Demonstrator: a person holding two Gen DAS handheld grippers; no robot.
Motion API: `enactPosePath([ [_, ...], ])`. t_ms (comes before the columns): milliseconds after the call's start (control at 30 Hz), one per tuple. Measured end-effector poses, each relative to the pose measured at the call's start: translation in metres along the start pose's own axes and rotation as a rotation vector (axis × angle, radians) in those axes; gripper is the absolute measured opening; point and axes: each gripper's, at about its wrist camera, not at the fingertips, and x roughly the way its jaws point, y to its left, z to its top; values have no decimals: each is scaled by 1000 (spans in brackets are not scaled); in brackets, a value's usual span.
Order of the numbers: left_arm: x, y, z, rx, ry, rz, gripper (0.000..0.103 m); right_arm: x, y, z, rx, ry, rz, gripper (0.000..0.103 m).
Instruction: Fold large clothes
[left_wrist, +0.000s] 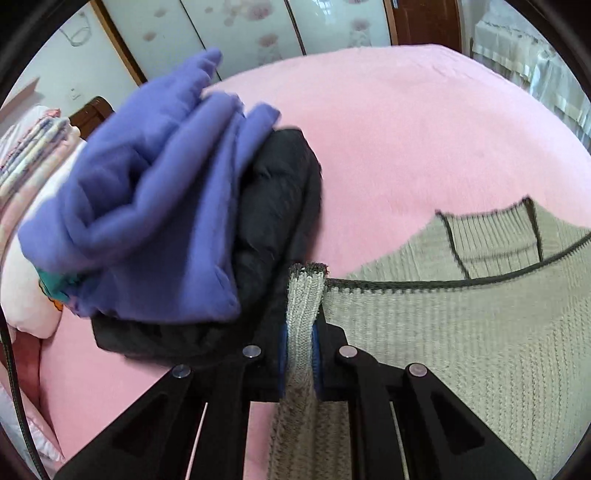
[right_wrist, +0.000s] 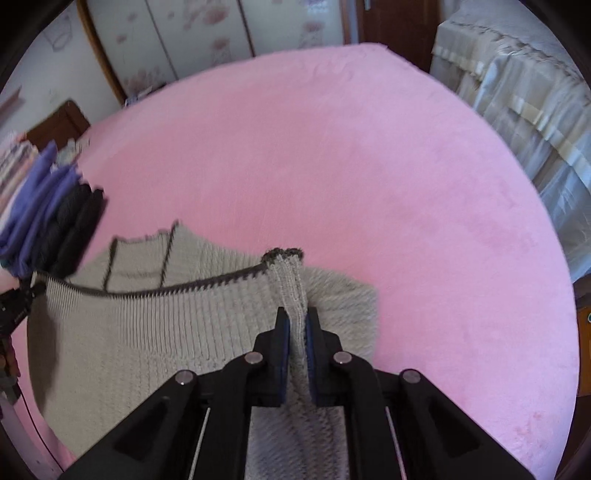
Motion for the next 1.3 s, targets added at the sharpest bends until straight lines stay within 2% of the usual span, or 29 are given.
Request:
enactPosePath([
  [133,2,-2,24,-1,-48,44,8,-6,-10,15,33,-46,-30,7],
  [233,23,-4,34,-27,-24,81,8,8,-13,24,63,-52,-40,7],
  [367,54,-18,28,-40,10,135,8,34,-12,29,58,-40,-76,7],
  [500,74,-35,18,26,-5,203,9,69,-13,25,54,-9,-137,7],
  [567,83,-48,10,117,-11,259,11,78,-15,19,54,4,-153,7],
  [667,91,-68,-1,248,-30,343,25,82,-12,18,47,10,-176,9],
  [733,87,-73,-5,281,-51,352,36,77,-11,20,47,17,-173,11],
  [767,84,-73,-5,278,-61,339,42,73,-10,21,50,21,-168,12],
  [800,78,-74,-3,270,-71,326,55,66,-8,21,53,17,-160,12],
  [833,70,-73,-2,256,-87,309,63,57,-6,21,53,1,-154,12],
  [900,49,-70,-2,222,-126,272,69,35,-1,21,56,-40,-144,12],
  [933,36,-69,-2,206,-152,269,78,25,4,19,56,-59,-137,12],
  [1000,5,-66,-4,166,-208,272,88,-3,17,9,55,-121,-130,13],
  [1067,-29,-61,-13,105,-241,242,92,-25,32,-5,47,-163,-96,18],
  [1167,-69,-57,-37,-3,-232,139,92,-50,62,-38,47,-185,17,26],
  [1233,-89,-59,-62,-77,-207,58,92,-55,88,-64,42,-131,126,27],
  [1300,-106,-66,-90,-116,-180,17,92,-53,117,-89,15,-64,187,27],
])
